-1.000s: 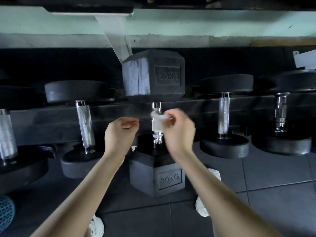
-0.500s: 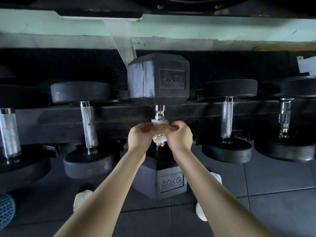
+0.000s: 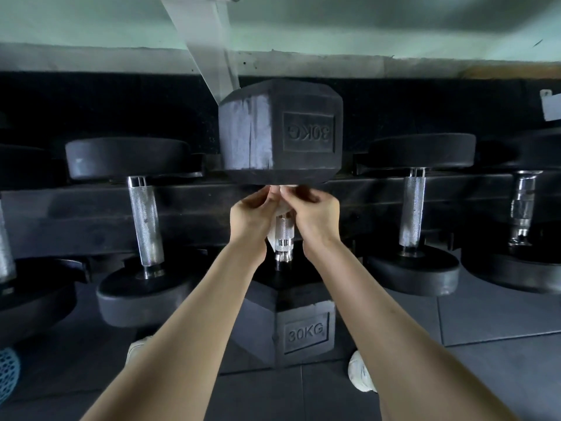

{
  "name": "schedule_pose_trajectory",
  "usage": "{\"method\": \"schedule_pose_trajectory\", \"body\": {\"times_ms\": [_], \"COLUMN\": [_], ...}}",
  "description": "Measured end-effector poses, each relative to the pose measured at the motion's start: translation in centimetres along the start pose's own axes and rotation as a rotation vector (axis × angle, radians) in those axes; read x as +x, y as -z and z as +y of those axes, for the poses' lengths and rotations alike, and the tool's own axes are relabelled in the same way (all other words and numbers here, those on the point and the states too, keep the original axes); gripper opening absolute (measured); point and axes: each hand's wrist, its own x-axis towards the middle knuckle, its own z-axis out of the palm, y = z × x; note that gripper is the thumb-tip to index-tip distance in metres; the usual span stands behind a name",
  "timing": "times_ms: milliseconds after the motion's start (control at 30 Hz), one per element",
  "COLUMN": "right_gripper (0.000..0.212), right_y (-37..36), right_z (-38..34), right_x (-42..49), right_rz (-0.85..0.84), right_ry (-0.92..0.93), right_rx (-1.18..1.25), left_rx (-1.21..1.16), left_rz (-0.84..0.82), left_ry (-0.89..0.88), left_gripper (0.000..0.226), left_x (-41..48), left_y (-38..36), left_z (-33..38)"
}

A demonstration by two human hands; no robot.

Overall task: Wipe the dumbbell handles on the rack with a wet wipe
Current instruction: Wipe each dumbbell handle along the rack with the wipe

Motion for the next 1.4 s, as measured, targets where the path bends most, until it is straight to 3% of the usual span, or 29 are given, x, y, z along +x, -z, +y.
{"method": "schedule_pose_trajectory", "body": {"times_ms": [167,300,467,567,700,800,967,1067,1233,1400], "right_gripper": [0.016,0.031,0.036,0.044,0.029,0.016,0.031,0.044,0.036,0.047], "right_y": [1.2,2.7,3.9,3.7,3.6,3.5,1.6,-0.8,-5.8,-8.9], "right_z": [1.2,1.7,2.1,3.5,3.2,1.8,-1.5,-3.1,-4.8,-3.6], "right_x": [0.1,-0.1,-0.3,-1.4,-3.0,-5.1,-11.0,-15.0,-18.2,-16.0], "right_rz": [-0.072,-0.219,-0.411,-0.405,-0.265,-0.182,-0.071,0.028,0.144,0.083], "right_ry": [0.089,0.021,-0.021,-0.025,0.057,0.051,0.065,0.114,0.223,0.154], "right_rx": [-0.18,-0.362,-0.605,-0.795,-0.871,-0.831,-0.686,-0.766,-0.796,-0.793], "left_rx": [0.215,0.48,0.909,1.177,1.325,1.237,0.788,0.767,0.772,0.613], "left_rz": [-0.033,-0.076,-0.285,-0.344,-0.337,-0.334,-0.328,-0.343,-0.166,0.003], "left_ry": [0.0,-0.083,-0.107,-0.17,-0.261,-0.306,-0.246,-0.253,-0.252,-0.185], "left_gripper": [0.033,0.028,0.028,0.029,0.022,0.013,0.008,0.01,0.011,0.012], "left_x": [0.5,-0.1,0.1,-0.2,-0.7,-2.2,-6.8,-9.2,-10.3,-9.5], "left_y": [1.2,2.4,3.7,4.2,4.7,5.8,11.3,16.5,23.5,25.6], "left_z": [-0.8,-1.1,-0.8,-2.0,-1.6,-0.4,2.9,5.2,7.3,7.1]}}
